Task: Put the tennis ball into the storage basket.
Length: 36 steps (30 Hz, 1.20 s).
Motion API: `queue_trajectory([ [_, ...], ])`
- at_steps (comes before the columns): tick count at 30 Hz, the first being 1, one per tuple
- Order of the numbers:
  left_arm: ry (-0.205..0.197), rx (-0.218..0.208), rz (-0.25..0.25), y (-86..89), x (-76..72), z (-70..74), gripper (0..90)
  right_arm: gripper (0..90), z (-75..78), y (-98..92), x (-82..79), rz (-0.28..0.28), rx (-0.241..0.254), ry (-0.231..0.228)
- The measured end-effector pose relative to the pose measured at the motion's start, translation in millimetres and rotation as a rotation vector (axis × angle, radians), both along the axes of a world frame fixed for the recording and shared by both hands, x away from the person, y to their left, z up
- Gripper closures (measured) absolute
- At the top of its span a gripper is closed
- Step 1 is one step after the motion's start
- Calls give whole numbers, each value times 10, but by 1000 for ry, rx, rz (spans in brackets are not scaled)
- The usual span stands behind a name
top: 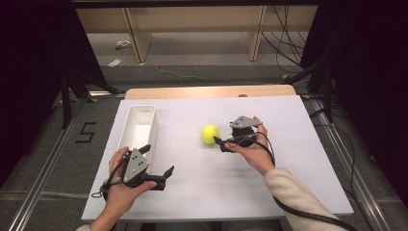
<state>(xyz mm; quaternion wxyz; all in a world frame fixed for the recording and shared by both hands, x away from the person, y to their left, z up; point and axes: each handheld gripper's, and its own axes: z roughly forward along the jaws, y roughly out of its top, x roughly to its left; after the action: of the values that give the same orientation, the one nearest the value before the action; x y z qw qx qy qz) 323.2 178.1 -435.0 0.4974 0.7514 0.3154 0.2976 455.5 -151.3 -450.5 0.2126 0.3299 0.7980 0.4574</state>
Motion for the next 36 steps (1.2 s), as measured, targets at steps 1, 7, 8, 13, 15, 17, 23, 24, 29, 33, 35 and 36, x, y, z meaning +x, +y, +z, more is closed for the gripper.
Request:
queue_trajectory([
  [1,1,2,-3,-2,1,-1,0,137,-6,12,8,0,-8,2],
  [7,0,0,-1,0,1,0,0,137,-44,91,61,8,-19,10],
  [8,1,1,-4,-1,0,1,0,137,-45,99,65,9,-18,14],
  [13,0,1,-4,-2,-2,0,0,137,-61,158,112,10,-27,16],
  [15,0,-1,-3,-1,-2,1,0,137,-66,172,123,10,-30,14],
  [17,1,-2,-2,1,-2,1,0,137,-78,201,142,12,-32,16],
  [23,0,-1,-2,0,-2,0,0,134,-151,291,214,16,-62,31],
  [24,0,-1,-2,1,-2,0,0,134,-161,300,224,16,-68,33],
  [29,0,-1,-2,2,-1,0,0,133,-201,352,264,24,-85,36],
  [33,1,-2,-3,1,-2,-1,0,128,-223,403,289,36,-98,36],
  [35,1,-4,-2,2,-2,0,0,125,-240,432,304,40,-104,41],
  [36,1,-3,-2,3,-2,0,0,124,-250,447,313,43,-106,40],
])
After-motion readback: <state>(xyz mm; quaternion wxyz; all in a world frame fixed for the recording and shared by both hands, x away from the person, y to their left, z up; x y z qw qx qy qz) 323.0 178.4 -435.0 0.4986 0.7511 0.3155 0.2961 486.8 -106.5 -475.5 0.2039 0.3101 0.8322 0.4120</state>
